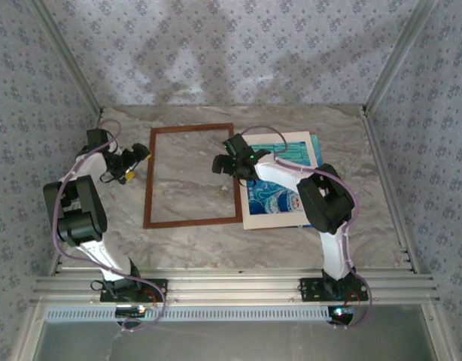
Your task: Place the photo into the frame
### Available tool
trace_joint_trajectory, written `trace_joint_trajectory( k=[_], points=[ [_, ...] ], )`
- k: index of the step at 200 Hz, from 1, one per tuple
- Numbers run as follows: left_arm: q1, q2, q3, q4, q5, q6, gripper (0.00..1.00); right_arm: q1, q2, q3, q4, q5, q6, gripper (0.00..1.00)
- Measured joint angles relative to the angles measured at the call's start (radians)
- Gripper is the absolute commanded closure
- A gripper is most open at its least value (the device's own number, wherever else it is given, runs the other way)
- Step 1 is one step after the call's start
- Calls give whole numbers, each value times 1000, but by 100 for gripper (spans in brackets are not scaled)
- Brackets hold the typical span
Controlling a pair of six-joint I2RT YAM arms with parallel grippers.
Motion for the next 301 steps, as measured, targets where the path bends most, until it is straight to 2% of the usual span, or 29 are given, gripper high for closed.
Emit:
trace_joint_trajectory(
  k=[52,65,70,86,142,171,204,233,263,301],
  points=[
    [0,2,0,-1,0,0,2,-24,-57,-10,-32,24,-30,10],
    [0,2,0,-1,0,1,1,-37,-81,-28,-37,31,-37,6],
    [-1,2,0,-2,0,2,1,-42,-92,-37,-40,36,-40,0],
    [-7,2,0,-3,-6,8,1,-61,-124,-64,-53,58,-56,0],
    [-94,2,0,-11,-58,23,1,-179,-264,-151,-145,164,-74,0],
    [-188,1,12,-39,-100,27,1,-275,-315,-211,-174,169,-110,0],
    [-321,-15,17,-44,-135,7,1,-399,-355,-316,-177,116,-166,0],
    [-463,-17,58,-52,-158,-36,1,-523,-391,-396,-175,22,-210,11],
    [-613,21,166,-51,-168,-77,1,-662,-421,-459,-158,-103,-249,14],
    [-760,167,352,-54,-169,-98,2,-797,-465,-534,-158,-198,-293,20]
  ],
)
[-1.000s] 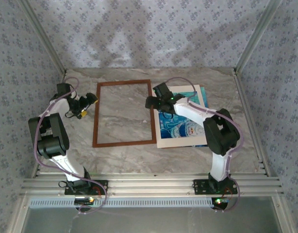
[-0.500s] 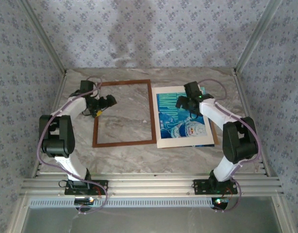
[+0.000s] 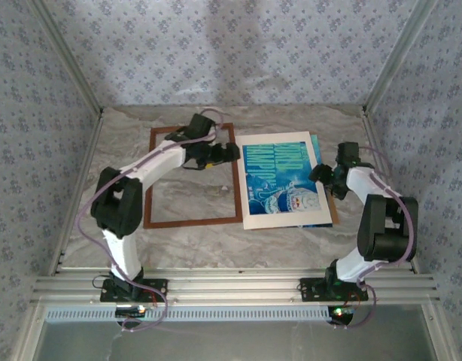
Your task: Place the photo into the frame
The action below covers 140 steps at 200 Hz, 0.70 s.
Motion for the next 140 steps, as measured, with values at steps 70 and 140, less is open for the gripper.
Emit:
trace_joint_trajectory(
  k=[70,140],
  points=[
    [-163,274,299,-88,19,5,1,-85,-139,-134,-58,-45,-16,27],
    [-269,389,429,-179,62,24,2,-114,-280,-278,-115,-89,-16,26]
  ],
)
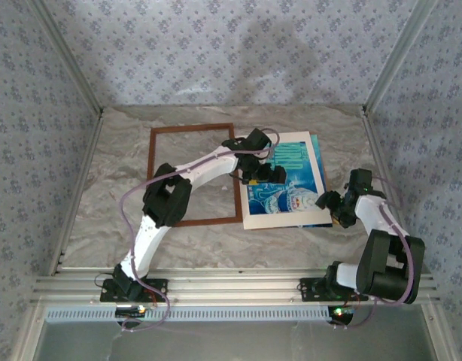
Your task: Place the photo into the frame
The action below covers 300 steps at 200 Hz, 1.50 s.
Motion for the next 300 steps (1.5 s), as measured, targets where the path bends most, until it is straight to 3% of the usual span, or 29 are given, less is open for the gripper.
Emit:
trace_joint_trajectory(
  k=[216,300],
  points=[
    [4,32,-23,-24,2,4,1,-28,-52,-51,87,-130,-27,23],
    [4,32,-26,-21,3,7,2,-28,-108,-51,157,-251,-35,33]
  ],
)
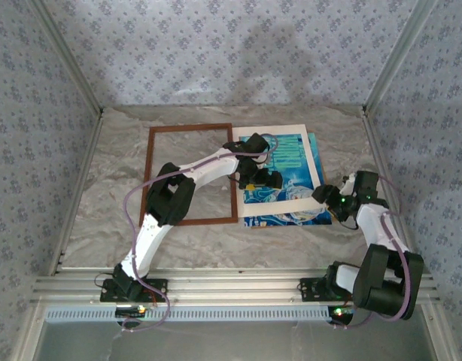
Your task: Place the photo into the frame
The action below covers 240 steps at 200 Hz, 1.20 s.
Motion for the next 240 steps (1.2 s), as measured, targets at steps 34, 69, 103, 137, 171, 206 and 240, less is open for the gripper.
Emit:
trace_joint_trajectory(
  k=[34,69,103,137,171,206,240],
  points=[
    [0,0,0,0,0,0,2,0,-16,-23,40,-31,3,44],
    [0,0,0,0,0,0,1,0,-16,-39,71,-50,19,53],
    [0,-2,-7,8,0,0,2,0,-3,-39,97,-48,21,61],
    [1,-7,-13,13,0,0,1,0,54,-32,117,-40,39,75],
    [0,-10,-18,16,0,3,1,0,70,-21,134,-32,68,91],
    [1,-12,-14,13,7,3,1,0,51,2,132,-31,93,100],
    [15,-12,35,-21,47,3,1,0,13,56,107,-26,96,100]
  ],
)
